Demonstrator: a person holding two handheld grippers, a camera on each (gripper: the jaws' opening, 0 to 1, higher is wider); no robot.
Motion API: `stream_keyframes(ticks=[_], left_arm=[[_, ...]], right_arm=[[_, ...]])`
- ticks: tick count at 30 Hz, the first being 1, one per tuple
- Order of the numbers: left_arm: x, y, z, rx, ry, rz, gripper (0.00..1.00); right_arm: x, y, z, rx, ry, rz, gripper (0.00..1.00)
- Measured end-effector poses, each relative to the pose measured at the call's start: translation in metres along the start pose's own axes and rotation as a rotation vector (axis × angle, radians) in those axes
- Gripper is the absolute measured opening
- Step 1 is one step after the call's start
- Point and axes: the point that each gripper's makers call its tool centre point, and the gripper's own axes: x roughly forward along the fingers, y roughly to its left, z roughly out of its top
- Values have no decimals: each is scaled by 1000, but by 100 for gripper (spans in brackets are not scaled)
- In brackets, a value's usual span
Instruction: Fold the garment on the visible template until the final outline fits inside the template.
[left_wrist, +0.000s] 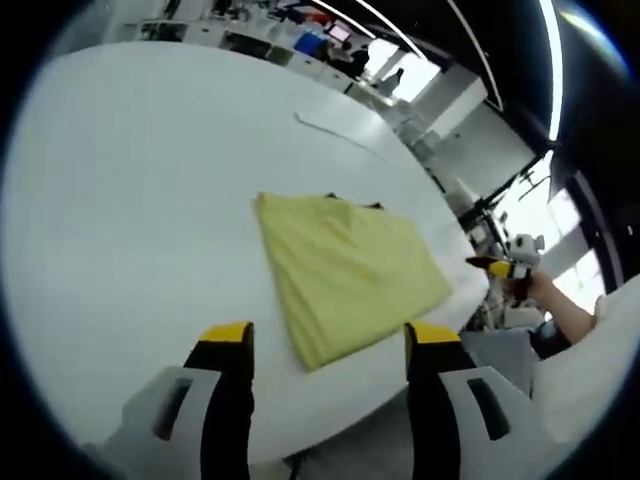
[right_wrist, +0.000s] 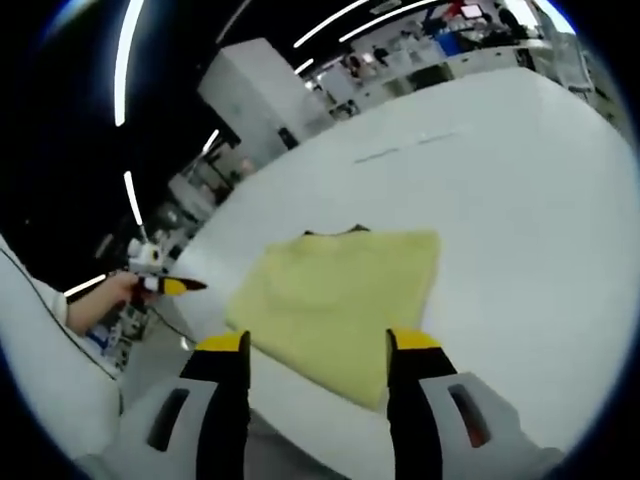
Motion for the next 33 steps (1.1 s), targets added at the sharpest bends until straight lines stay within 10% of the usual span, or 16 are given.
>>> stream_keyframes(ticks=[33], left_arm=[[-41, -12, -66, 7, -11, 48, 93]], right_arm=[[-44, 21, -43, 67, -31, 7, 65]])
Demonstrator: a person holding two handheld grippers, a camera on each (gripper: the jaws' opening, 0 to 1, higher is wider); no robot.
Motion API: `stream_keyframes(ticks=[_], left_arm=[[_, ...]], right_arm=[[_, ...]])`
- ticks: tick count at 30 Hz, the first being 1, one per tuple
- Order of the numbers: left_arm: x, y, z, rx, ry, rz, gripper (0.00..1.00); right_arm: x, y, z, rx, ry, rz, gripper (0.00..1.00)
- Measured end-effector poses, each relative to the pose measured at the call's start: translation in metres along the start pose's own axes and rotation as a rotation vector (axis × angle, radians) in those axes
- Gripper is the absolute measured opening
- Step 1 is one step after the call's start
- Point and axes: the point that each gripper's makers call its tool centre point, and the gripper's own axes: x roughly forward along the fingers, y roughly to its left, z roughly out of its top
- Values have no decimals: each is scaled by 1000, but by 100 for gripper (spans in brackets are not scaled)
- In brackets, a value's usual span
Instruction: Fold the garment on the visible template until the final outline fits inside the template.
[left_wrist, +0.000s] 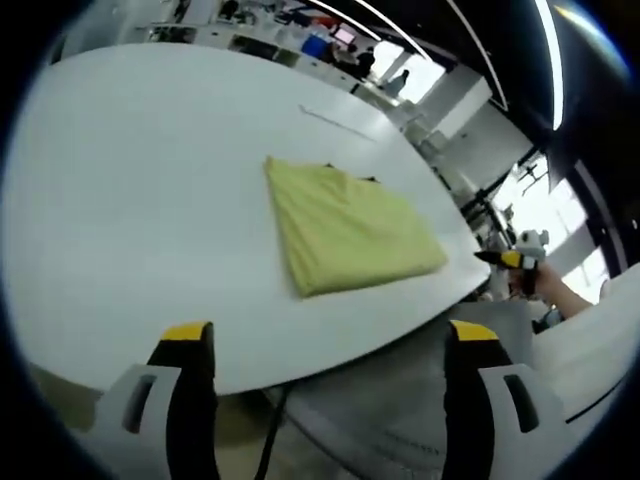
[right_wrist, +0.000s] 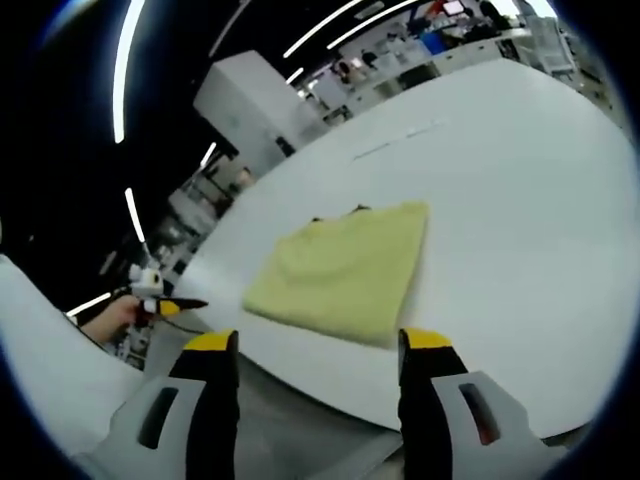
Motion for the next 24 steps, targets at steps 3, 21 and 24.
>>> stream_keyframes(ticks=[3, 21, 24], left_arm=[[-2, 0, -2, 0, -4, 3, 95], [-3, -6, -18, 61, 32, -12, 100], [-3, -6, -16, 63, 27, -15, 100]], right_arm=[[-5, 1, -1, 14, -13, 3, 67], [-10, 35, -24, 60, -29, 105, 100], [-9, 37, -27, 45, -8, 107, 100]])
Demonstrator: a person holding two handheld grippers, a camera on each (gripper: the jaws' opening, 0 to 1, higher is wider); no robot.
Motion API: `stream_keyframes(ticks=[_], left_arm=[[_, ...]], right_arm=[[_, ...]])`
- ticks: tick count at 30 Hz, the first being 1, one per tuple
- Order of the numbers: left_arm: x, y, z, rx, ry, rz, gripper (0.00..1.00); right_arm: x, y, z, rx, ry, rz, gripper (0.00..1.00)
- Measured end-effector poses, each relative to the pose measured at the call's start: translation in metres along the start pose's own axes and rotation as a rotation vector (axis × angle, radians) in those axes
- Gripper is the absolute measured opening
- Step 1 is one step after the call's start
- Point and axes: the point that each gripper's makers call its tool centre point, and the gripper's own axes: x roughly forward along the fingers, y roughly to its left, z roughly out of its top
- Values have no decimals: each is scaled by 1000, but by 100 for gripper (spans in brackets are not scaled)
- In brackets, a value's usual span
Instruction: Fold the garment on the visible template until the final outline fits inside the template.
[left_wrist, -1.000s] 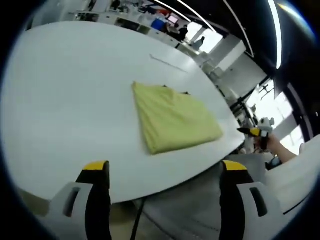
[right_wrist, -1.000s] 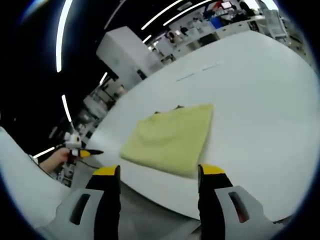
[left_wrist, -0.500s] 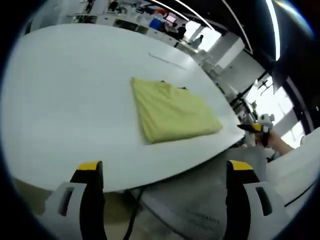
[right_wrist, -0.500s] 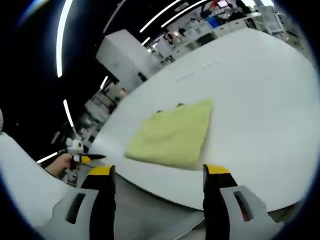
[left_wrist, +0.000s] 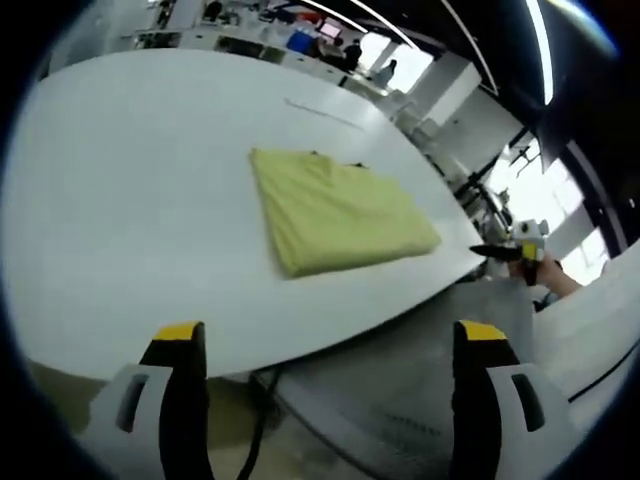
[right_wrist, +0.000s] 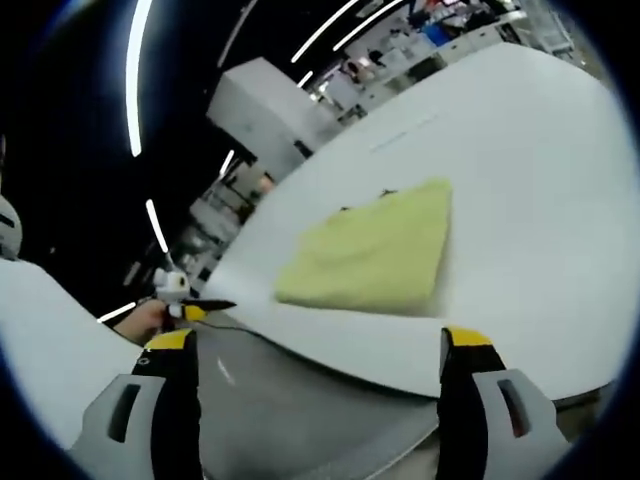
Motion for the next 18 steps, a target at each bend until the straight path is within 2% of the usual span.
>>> stream_keyframes(ticks=[11, 18], left_arm=[[1, 2, -3, -2, 17, -2, 100], [3, 2, 1, 3, 21, -6, 100]], right_arm=[[-1, -5, -2, 1, 9, -23, 100], [-2, -9, -1, 6, 11, -39, 100]])
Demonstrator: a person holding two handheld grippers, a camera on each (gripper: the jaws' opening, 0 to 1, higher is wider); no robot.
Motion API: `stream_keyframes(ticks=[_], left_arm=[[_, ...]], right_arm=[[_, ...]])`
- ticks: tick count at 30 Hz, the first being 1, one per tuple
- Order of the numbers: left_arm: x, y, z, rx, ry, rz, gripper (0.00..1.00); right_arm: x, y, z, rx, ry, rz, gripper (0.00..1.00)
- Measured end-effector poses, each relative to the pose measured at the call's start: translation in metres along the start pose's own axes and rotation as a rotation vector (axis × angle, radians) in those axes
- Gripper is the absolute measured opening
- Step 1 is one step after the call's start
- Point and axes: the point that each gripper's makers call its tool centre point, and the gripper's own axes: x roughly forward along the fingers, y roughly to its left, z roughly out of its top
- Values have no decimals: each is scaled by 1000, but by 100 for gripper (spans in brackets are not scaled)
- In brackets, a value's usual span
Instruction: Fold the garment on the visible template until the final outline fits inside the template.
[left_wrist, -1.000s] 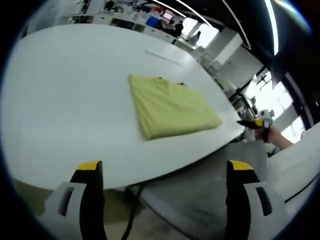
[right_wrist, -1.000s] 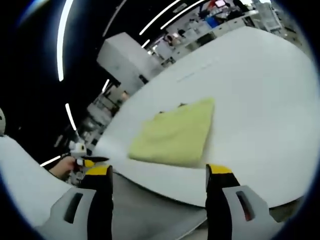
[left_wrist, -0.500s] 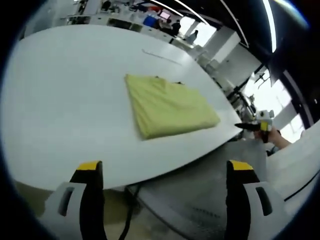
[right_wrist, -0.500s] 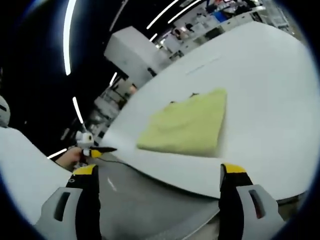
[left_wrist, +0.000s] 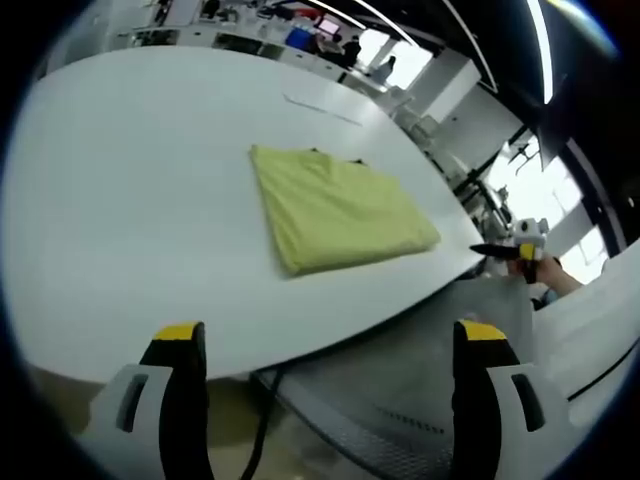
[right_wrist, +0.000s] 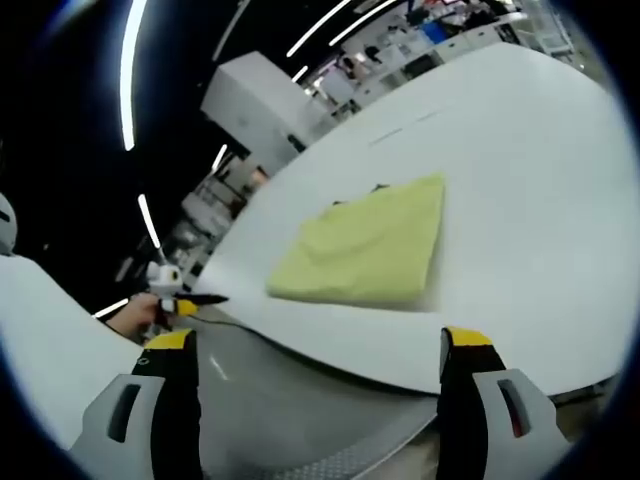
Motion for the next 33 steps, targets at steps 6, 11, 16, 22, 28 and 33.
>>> stream_keyframes(ticks=[6, 11, 16, 22, 28, 33], left_arm=[[3, -1, 6, 3, -5, -7, 100], [6, -1, 18, 6, -18, -16, 99], [8, -6, 27, 35, -36, -29, 94], [14, -8, 40, 59, -62, -36, 89], [22, -12, 50, 76, -49, -47, 88], [28, -12, 57, 75, -48, -53, 86]], right_arm=[[1, -3, 4, -2, 12, -11, 100], [4, -6, 17, -30, 6, -27, 92], [11, -3, 23, -50, 0, -12, 84], [23, -1, 30, -120, 41, -25, 79], [37, -1, 30, -198, 105, -28, 76], [44, -3, 29, -230, 131, -22, 71]])
